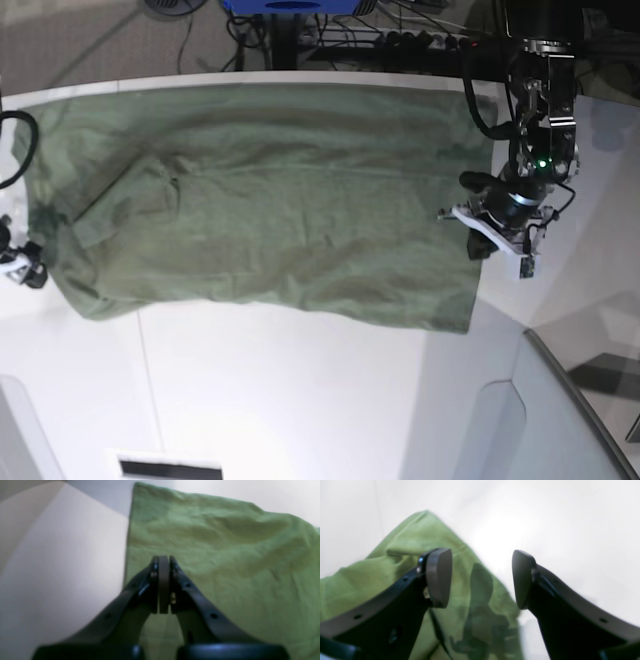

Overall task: Layout the t-shirt on the table in an organized manner, then fold the t-shirt properly
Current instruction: 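Slide the left gripper along the shirt edge away from the right gripper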

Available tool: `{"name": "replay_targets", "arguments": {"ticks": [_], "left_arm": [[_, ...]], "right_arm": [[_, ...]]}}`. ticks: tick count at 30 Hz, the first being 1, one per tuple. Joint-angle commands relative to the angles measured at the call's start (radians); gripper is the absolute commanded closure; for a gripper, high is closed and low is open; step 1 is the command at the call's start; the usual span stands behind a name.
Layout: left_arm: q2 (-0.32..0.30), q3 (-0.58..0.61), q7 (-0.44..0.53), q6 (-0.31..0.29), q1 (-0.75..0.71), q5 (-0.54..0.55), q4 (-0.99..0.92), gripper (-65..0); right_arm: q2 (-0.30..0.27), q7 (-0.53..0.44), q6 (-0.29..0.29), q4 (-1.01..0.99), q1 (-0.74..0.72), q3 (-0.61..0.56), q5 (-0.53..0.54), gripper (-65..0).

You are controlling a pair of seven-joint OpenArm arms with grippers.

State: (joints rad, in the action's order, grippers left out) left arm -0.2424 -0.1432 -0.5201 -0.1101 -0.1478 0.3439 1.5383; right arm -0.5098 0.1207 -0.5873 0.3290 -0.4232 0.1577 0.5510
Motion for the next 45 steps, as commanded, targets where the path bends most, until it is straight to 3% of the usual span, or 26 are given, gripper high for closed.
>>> {"name": "replay_targets", "arguments": {"ticks": [1,7,12,14,19,24,29,32,39,42,45], "left_arm": [[-0.016,-0.006,0.018,-0.003,-0.002,0.004,0.011,0.0],[-0.044,-0.008,0.025,-0.003,-0.046,0.004,0.014,0.0],[-0.035,-0.101,0.025,-0.003,-0.062,0.002,0.009,0.0],[-0.035,-0.128,0.025,-0.003,-0.069,0.002,0.014,0.0],[-0.039,-0.154,0.025,-0.003,-0.074,0.002,0.009,0.0],[-0.036,-0.166,0.025,-0.003,-0.086,0.002,0.009,0.0],[-0.036,-0.166,0.025,-0.003,-0.086,0.002,0.009,0.0],[-0.036,-0.166,0.025,-0.003,-0.086,0.002,0.009,0.0],[-0.035,-0.164,0.025,-0.003,-0.088,0.002,0.008,0.0],[-0.030,-0.152,0.025,-0.003,-0.086,0.010,0.008,0.0],[0.008,-0.152,0.025,-0.003,-0.082,0.001,0.009,0.0]], "right_arm": [[-0.020,-0.031,-0.013,-0.005,-0.030,0.000,0.017,-36.0],[0.007,-0.048,-0.009,-0.049,-0.024,0.000,0.016,-36.0],[0.013,-0.049,0.122,-0.047,0.001,-0.023,0.016,-35.9],[0.013,-0.052,0.146,-0.041,0.011,-0.070,0.016,-35.9],[0.013,-0.089,0.148,-0.043,0.014,-0.139,0.016,-35.9],[0.013,-0.086,0.143,0.020,0.025,-0.132,0.017,-35.9],[-0.014,0.021,0.143,0.226,0.090,-0.129,0.024,-35.9],[-0.036,0.033,0.148,0.285,0.102,-0.129,0.022,-35.9],[-0.065,0.027,0.161,0.178,0.076,-0.132,0.017,-36.0],[-0.057,-0.026,0.161,0.097,0.062,-0.140,0.017,-36.0],[-0.045,-0.051,0.161,0.080,0.063,-0.140,0.017,-36.0]]}}
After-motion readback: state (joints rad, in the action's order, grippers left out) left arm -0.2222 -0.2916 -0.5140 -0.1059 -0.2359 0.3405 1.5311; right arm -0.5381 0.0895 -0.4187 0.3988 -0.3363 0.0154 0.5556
